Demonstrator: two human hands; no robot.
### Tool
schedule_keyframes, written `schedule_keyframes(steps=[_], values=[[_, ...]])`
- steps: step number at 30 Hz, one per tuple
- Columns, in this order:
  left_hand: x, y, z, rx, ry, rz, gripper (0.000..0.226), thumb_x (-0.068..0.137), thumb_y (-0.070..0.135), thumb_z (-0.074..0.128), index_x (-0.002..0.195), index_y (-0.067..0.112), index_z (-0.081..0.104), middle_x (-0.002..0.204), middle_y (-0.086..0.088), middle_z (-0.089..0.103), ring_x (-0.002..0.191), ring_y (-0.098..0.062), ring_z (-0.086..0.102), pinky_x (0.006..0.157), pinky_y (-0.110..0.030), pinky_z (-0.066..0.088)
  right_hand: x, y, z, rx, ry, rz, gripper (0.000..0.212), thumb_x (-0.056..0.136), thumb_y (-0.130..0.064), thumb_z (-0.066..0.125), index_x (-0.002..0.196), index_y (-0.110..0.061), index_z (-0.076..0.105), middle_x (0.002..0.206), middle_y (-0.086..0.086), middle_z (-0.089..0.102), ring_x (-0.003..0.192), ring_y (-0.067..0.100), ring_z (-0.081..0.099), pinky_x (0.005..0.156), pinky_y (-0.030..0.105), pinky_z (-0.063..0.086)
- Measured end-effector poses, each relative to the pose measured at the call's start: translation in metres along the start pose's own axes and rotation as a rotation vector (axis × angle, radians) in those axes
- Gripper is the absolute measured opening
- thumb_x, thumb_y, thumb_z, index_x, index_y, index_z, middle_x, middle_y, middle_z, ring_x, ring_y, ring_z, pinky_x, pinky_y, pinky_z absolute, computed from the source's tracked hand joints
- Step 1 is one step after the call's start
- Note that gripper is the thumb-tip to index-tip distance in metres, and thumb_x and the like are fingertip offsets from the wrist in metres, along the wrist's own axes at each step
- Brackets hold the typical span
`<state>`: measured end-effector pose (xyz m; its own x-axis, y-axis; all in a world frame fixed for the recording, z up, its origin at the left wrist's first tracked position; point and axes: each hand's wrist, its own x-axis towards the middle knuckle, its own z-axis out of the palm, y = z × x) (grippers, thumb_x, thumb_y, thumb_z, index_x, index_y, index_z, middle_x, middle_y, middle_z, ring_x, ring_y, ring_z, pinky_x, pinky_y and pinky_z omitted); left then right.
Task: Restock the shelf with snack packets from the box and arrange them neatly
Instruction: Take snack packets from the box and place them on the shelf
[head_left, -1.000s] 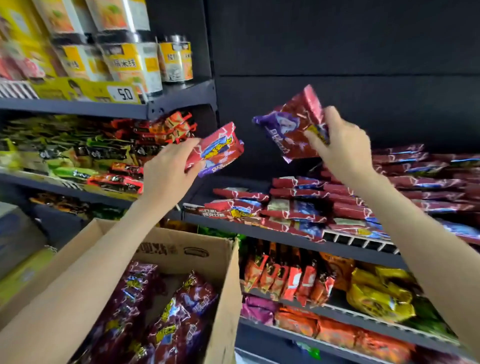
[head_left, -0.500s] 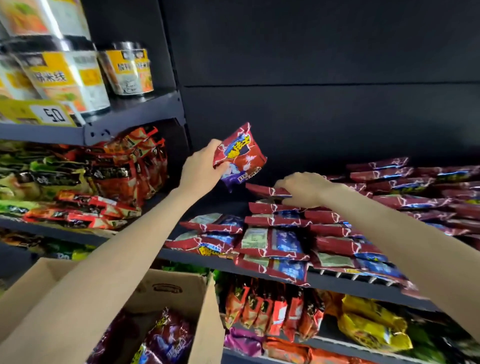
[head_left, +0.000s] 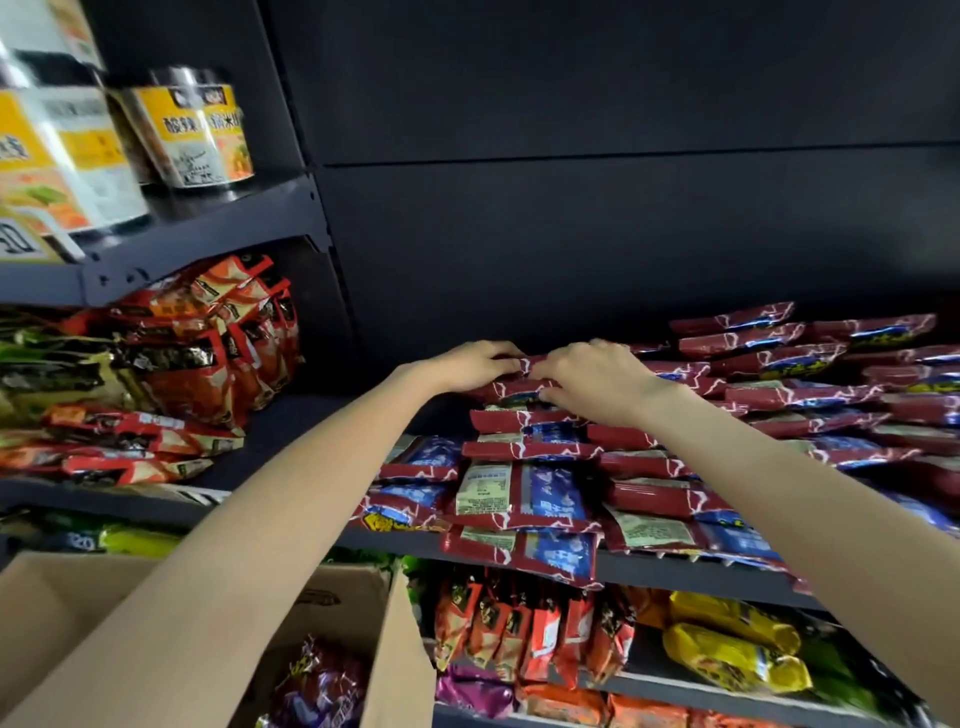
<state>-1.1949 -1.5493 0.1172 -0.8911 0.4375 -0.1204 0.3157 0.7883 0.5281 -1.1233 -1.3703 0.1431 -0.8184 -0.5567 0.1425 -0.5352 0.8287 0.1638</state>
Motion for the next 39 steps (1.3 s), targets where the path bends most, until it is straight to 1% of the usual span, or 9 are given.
schedule_keyframes(steps=[4,8,13,17,20,24,29,33,39], values=[[-0.020,0.003,-0.004,0.019,0.006,-0.014,0.041,0.100,0.042,0.037,0.137,0.027,0.045,0.135,0.002,0.052,0.118,-0.015,0.051,0.101,-0.032,0.041,0.001,0.000,0.008,-0.148,0.006,0.044,0.034,0.097,-0.029,0.045,0.128,-0.020,0.055,0.122,0.004,0.060,0.118,0.026,0.048,0.100,0.039,0.038],[-0.066,0.014,-0.004,0.203,0.330,0.137,0.033,0.098,0.034,0.045,0.129,0.026,0.054,0.127,0.004,0.058,0.116,-0.014,0.051,0.092,-0.034,0.045,-0.015,-0.017,-0.004,0.074,0.208,0.081,0.035,0.095,-0.032,0.049,0.126,-0.018,0.058,0.116,0.005,0.064,0.117,0.028,0.049,0.098,0.040,0.036],[-0.163,0.019,0.013,0.464,0.890,0.287,0.020,0.089,0.033,0.050,0.086,0.028,0.069,0.073,0.014,0.067,0.071,-0.008,0.060,0.051,-0.027,0.049,-0.050,-0.084,-0.027,0.270,0.685,0.058,0.018,0.093,-0.027,0.054,0.100,-0.014,0.066,0.076,-0.003,0.067,0.067,0.018,0.063,0.058,0.031,0.049],[-0.256,-0.002,0.031,0.560,1.006,0.344,0.025,0.090,0.031,0.052,0.075,0.022,0.069,0.056,0.011,0.061,0.053,-0.006,0.055,0.045,-0.017,0.035,-0.081,-0.167,-0.025,0.403,0.884,-0.013,0.021,0.095,-0.026,0.051,0.087,-0.012,0.064,0.064,-0.006,0.060,0.051,0.009,0.052,0.039,0.027,0.039],[-0.329,-0.044,0.049,0.556,0.874,0.219,0.028,0.092,0.034,0.049,0.074,0.023,0.067,0.052,0.012,0.056,0.047,-0.003,0.051,0.041,-0.015,0.035,-0.090,-0.235,0.003,0.514,0.700,-0.116,0.020,0.093,-0.027,0.050,0.083,-0.015,0.063,0.063,-0.008,0.057,0.052,0.008,0.052,0.041,0.026,0.039],[-0.415,-0.121,0.066,0.478,0.445,-0.149,0.018,0.092,0.040,0.050,0.092,0.033,0.066,0.070,0.017,0.064,0.060,0.001,0.059,0.046,-0.009,0.034,-0.078,-0.309,0.048,0.485,0.033,-0.237,0.017,0.093,-0.035,0.046,0.099,-0.026,0.059,0.091,-0.008,0.064,0.083,0.017,0.063,0.063,0.031,0.050],[-0.484,-0.224,0.096,0.132,0.093,-0.517,0.018,0.092,0.033,0.056,0.109,0.033,0.062,0.098,0.017,0.067,0.086,0.002,0.062,0.079,-0.020,0.050,-0.033,-0.386,0.105,0.355,-0.568,-0.557,0.032,0.094,-0.040,0.049,0.122,-0.025,0.052,0.118,0.002,0.060,0.110,0.023,0.053,0.077,0.032,0.041],[-0.496,-0.276,0.140,0.244,0.046,-0.570,0.032,0.093,0.023,0.052,0.125,0.026,0.053,0.121,0.005,0.059,0.107,-0.014,0.057,0.082,-0.027,0.047,-0.008,-0.437,0.164,0.235,-0.632,-0.521,0.034,0.094,-0.035,0.049,0.126,-0.023,0.052,0.125,0.006,0.058,0.113,0.025,0.054,0.089,0.039,0.047],[-0.463,-0.323,0.170,0.458,0.007,-0.353,0.048,0.093,0.026,0.051,0.139,0.019,0.039,0.137,-0.002,0.045,0.127,-0.022,0.039,0.102,-0.033,0.035,-0.008,-0.452,0.226,0.162,-0.532,-0.296,0.041,0.094,-0.038,0.050,0.129,-0.016,0.051,0.128,0.010,0.055,0.119,0.028,0.049,0.096,0.039,0.040]])
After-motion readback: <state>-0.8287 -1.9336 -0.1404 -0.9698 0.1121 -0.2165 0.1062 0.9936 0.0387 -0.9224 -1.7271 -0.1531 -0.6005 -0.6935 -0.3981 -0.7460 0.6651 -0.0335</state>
